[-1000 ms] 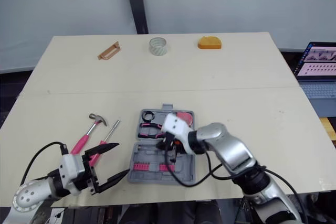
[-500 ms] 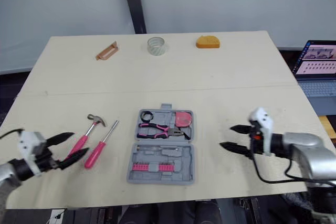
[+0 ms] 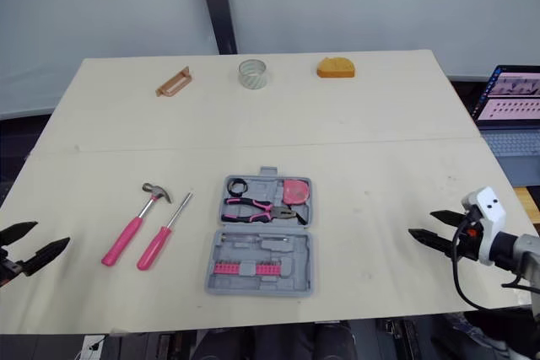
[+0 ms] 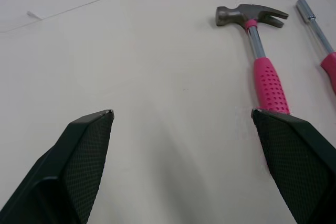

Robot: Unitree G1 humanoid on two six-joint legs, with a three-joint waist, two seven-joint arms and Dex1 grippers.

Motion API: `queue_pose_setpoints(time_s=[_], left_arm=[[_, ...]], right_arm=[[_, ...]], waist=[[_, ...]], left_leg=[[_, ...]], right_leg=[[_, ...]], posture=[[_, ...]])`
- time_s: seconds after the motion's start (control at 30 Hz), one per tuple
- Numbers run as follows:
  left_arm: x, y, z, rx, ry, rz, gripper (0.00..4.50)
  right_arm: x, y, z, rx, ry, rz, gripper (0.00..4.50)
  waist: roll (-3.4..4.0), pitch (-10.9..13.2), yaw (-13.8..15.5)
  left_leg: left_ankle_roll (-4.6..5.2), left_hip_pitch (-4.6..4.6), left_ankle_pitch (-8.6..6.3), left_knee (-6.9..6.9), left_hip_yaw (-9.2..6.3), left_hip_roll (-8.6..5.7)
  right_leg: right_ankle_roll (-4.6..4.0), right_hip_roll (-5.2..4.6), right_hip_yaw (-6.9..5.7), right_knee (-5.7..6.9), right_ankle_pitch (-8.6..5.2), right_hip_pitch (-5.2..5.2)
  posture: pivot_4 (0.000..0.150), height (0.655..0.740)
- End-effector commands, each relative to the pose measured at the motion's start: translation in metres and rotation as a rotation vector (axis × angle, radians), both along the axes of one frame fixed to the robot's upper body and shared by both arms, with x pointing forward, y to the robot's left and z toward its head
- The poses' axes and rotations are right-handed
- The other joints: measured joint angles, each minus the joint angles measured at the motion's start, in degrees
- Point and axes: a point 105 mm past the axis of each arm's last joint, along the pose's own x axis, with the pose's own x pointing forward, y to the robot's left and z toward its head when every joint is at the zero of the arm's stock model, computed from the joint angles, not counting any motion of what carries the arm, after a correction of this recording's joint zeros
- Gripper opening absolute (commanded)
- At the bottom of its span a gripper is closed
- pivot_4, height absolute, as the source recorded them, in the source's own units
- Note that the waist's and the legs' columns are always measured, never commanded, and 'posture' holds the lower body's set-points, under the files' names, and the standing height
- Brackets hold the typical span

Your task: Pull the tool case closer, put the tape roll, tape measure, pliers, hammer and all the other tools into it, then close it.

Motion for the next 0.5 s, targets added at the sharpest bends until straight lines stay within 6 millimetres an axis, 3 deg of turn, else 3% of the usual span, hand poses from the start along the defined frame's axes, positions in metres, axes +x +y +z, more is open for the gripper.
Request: queue_pose_setpoints(time_s=[0.03,0.5], left_arm=[[0.0007,0.0059,0.0110,0.040,-0.025,-0.007,4.50],[0.0096,0.0005,0.0050,0.036,-0.003,-0.056,4.50]], right_arm=[[-0.0009,-0.0065,0.0069,-0.037,-0.019,0.006,4.47],[-0.0057,-0.0078,0.0053,-0.046,-0.013,0.000,4.47]], waist=[[0.00,0.00,-0.04],[0.00,0.01,-0.06]], left_leg=[[0.00,0.00,0.00,0.00,0.01,0.00],[-0.01,0.18,0.00,-0.06,0.14,0.01]], right_leg=[[0.00,0.00,0.00,0.00,0.00,0.00],[0.00,-0.02,0.03,0.07,0.00,0.02]], posture=[[0.150,0.7400],[0.150,0.7400]])
